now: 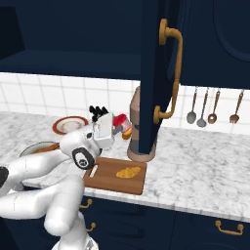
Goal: From the different types of pastries on the counter, select a croissant and place it on the cutting board. Then retrieve a jar of jam from the cabinet and place it alongside the croissant on the cutting board.
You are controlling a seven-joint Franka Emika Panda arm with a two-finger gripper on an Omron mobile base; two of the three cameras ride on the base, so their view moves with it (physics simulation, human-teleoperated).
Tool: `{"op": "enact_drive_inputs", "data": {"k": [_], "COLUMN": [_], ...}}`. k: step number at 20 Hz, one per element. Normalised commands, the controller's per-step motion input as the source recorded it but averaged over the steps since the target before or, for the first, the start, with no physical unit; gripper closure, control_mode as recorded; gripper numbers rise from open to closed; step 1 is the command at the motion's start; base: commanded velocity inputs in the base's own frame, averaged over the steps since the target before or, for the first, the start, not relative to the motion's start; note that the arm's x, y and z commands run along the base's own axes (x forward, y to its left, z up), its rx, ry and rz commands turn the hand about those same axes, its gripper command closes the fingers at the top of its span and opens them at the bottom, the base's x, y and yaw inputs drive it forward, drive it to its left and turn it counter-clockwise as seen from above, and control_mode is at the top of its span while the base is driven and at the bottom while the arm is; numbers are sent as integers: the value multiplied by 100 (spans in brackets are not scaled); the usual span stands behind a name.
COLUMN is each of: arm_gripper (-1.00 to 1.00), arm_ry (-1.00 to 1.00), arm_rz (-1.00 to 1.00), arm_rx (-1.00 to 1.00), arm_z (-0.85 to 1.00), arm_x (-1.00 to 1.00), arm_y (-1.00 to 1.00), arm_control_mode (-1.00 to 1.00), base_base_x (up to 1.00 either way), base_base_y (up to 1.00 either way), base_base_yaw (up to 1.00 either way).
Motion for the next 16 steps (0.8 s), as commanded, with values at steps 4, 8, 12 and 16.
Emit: {"op": "enact_drive_inputs", "data": {"k": [4,8,12,16], "arm_gripper": [100,100,100,100], "arm_ry": [-45,-25,12,20], "arm_rz": [-49,-37,-13,0], "arm_rx": [66,62,48,42], "arm_z": [6,5,29,24], "arm_x": [-49,-70,-47,-59], "arm_y": [32,58,36,56], "arm_control_mode": [-100,-100,-100,-100], "base_base_x": [0,0,0,0], "base_base_y": [0,0,0,0], "base_base_yaw": [0,0,0,0]}}
